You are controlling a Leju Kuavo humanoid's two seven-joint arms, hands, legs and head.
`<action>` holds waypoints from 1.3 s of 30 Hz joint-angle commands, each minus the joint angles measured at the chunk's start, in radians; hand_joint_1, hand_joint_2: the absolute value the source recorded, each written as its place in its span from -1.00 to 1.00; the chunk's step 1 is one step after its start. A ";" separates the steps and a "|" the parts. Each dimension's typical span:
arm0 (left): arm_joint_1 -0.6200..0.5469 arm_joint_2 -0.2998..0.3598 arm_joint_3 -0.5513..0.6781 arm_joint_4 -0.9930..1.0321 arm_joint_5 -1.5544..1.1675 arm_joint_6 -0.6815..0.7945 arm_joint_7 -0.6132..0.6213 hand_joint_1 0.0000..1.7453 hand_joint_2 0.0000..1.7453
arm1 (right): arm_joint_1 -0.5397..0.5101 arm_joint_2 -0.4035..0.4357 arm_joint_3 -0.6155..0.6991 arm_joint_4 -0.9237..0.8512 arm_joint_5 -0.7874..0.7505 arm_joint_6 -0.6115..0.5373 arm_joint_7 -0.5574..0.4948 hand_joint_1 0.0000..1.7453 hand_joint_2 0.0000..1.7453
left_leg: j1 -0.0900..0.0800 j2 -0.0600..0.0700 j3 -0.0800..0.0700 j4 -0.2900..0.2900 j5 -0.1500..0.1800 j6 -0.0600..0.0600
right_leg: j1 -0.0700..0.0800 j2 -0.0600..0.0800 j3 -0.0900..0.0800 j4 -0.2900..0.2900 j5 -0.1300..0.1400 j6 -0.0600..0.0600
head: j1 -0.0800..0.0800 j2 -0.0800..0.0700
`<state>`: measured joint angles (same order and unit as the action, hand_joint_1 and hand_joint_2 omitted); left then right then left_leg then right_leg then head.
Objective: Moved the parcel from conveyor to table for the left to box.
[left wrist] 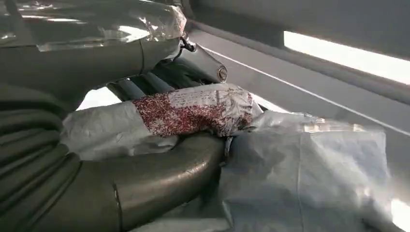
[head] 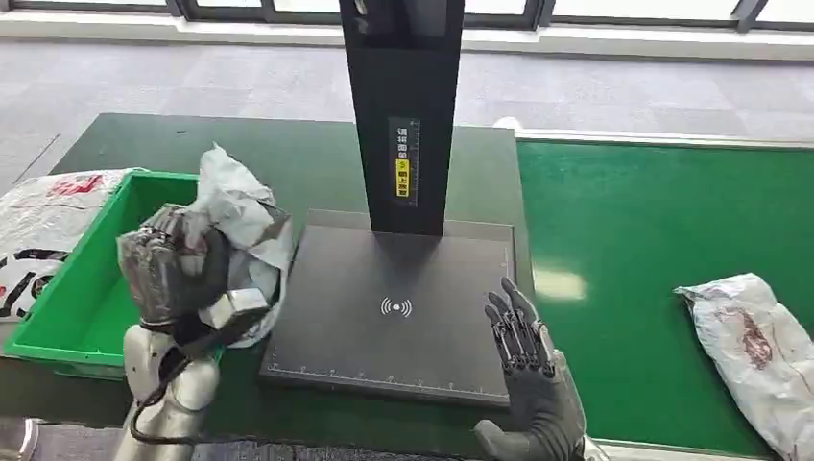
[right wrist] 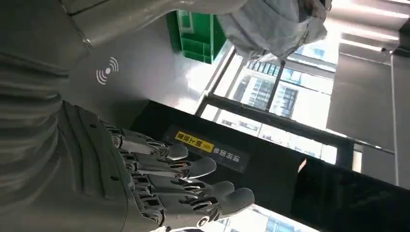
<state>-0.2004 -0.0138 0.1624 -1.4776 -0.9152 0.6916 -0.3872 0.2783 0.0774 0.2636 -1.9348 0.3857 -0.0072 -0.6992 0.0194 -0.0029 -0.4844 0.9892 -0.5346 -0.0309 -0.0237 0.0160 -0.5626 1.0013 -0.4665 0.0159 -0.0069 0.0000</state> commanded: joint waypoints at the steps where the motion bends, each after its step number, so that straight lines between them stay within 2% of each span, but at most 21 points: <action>1: -0.109 0.029 0.136 0.123 0.004 0.007 -0.016 1.00 1.00 | -0.031 0.018 -0.018 0.048 -0.003 0.004 0.001 -1.00 1.00 | 0.001 -0.001 0.000 -0.001 0.001 0.001 | 0.001 -0.003 0.000 -0.002 0.001 -0.002 | 0.000 0.000; 4: -0.109 0.029 0.136 0.123 0.004 0.007 -0.016 1.00 1.00 | -0.031 0.018 -0.018 0.048 -0.003 0.004 0.001 -1.00 1.00 | 0.000 -0.002 0.006 -0.001 0.002 0.001 | 0.001 -0.002 -0.001 -0.001 0.000 -0.002 | 0.000 0.000; 5: -0.179 0.044 0.203 0.191 0.097 0.007 0.003 1.00 1.00 | -0.012 0.032 -0.027 0.026 0.010 -0.012 0.001 -1.00 1.00 | 0.001 -0.002 0.007 -0.002 0.002 0.001 | 0.001 -0.003 0.001 -0.003 0.001 -0.002 | 0.000 0.000; 7: -0.256 0.109 0.226 0.307 0.162 0.007 -0.039 1.00 1.00 | 0.006 0.038 -0.033 0.003 0.018 -0.006 0.001 -1.00 1.00 | 0.000 -0.003 0.004 -0.001 0.003 0.000 | 0.001 -0.004 -0.001 -0.001 0.001 -0.002 | 0.000 0.000; 8: -0.273 0.121 0.238 0.330 0.162 0.006 -0.042 1.00 1.00 | 0.006 0.040 -0.034 -0.001 0.020 -0.002 0.001 -1.00 1.00 | 0.001 -0.004 0.004 -0.001 0.003 0.000 | 0.001 -0.005 -0.002 -0.001 0.001 -0.003 | 0.000 0.000; 13: -0.278 0.113 0.251 0.351 0.141 0.002 -0.031 1.00 1.00 | -0.004 0.043 -0.040 0.003 0.023 0.006 0.001 -1.00 1.00 | 0.000 -0.001 0.004 -0.001 0.003 0.000 | 0.001 -0.002 -0.003 -0.001 0.002 -0.003 | 0.000 0.000; 15: -0.285 0.115 0.253 0.394 0.075 -0.038 0.050 1.00 1.00 | -0.009 0.046 -0.045 0.009 0.023 0.015 0.001 -1.00 1.00 | 0.000 -0.001 0.000 -0.001 0.003 0.000 | 0.001 -0.003 -0.003 -0.001 0.002 -0.003 | 0.000 0.000; 18: -0.290 0.117 0.255 0.415 0.072 -0.036 0.047 1.00 1.00 | -0.012 0.046 -0.047 0.012 0.023 0.016 0.001 -1.00 1.00 | 0.000 -0.001 0.005 -0.001 0.003 0.000 | 0.001 -0.003 -0.003 -0.001 0.001 -0.003 | 0.000 0.000; 22: -0.290 0.117 0.255 0.415 0.072 -0.036 0.047 1.00 1.00 | -0.012 0.046 -0.047 0.012 0.023 0.016 0.001 -1.00 1.00 | 0.000 -0.001 0.004 0.000 0.002 -0.001 | 0.001 -0.002 -0.004 0.000 0.001 -0.002 | 0.000 0.000; 23: -0.302 0.138 0.243 0.489 -0.008 -0.136 0.164 1.00 1.00 | -0.020 0.039 -0.045 0.019 0.019 0.024 0.001 -1.00 1.00 | 0.000 -0.002 0.004 -0.001 0.003 0.000 | 0.001 -0.003 -0.003 -0.001 0.001 -0.003 | 0.000 0.000; 29: -0.396 0.185 0.294 0.856 -0.020 -0.153 0.161 1.00 1.00 | -0.035 0.044 -0.061 0.037 0.013 0.033 0.001 -1.00 1.00 | 0.000 0.000 0.006 -0.002 0.003 -0.001 | 0.000 -0.001 -0.002 -0.002 0.002 -0.003 | 0.000 0.000; 34: -0.416 0.169 0.330 0.972 0.003 -0.224 0.172 1.00 1.00 | -0.023 0.041 -0.067 0.036 0.016 0.036 0.004 -1.00 1.00 | 0.000 -0.001 0.005 0.000 0.002 -0.001 | 0.001 -0.002 -0.003 0.000 0.001 -0.003 | 0.000 0.000; 35: -0.407 0.164 0.334 0.977 0.006 -0.221 0.172 -0.82 1.00 | -0.026 0.040 -0.069 0.041 0.016 0.038 0.005 -1.00 1.00 | 0.000 -0.001 0.005 -0.002 0.003 -0.001 | 0.001 -0.003 -0.003 -0.001 0.002 -0.003 | 0.000 0.000; 36: -0.400 0.157 0.337 0.972 0.007 -0.205 0.165 -1.00 1.00 | -0.029 0.041 -0.069 0.045 0.017 0.039 0.006 -1.00 1.00 | 0.000 -0.001 0.005 -0.001 0.003 -0.001 | 0.001 -0.001 -0.003 0.000 0.001 -0.003 | 0.000 0.000; 39: -0.383 0.143 0.350 0.945 0.023 -0.189 0.145 -1.00 1.00 | -0.032 0.043 -0.068 0.051 0.022 0.043 0.013 -1.00 1.00 | -0.001 0.000 0.007 -0.003 0.003 0.000 | 0.000 -0.001 -0.001 -0.002 0.002 -0.003 | 0.000 0.000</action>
<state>-0.5468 0.1724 0.4154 -0.6946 -0.9171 0.4906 -0.2209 0.2733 0.1068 0.2453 -1.9402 0.4017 0.0244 -0.6958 0.0193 -0.0028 -0.4802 0.9897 -0.5328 -0.0333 -0.0241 0.0168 -0.5666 1.0030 -0.4654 0.0142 -0.0073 0.0000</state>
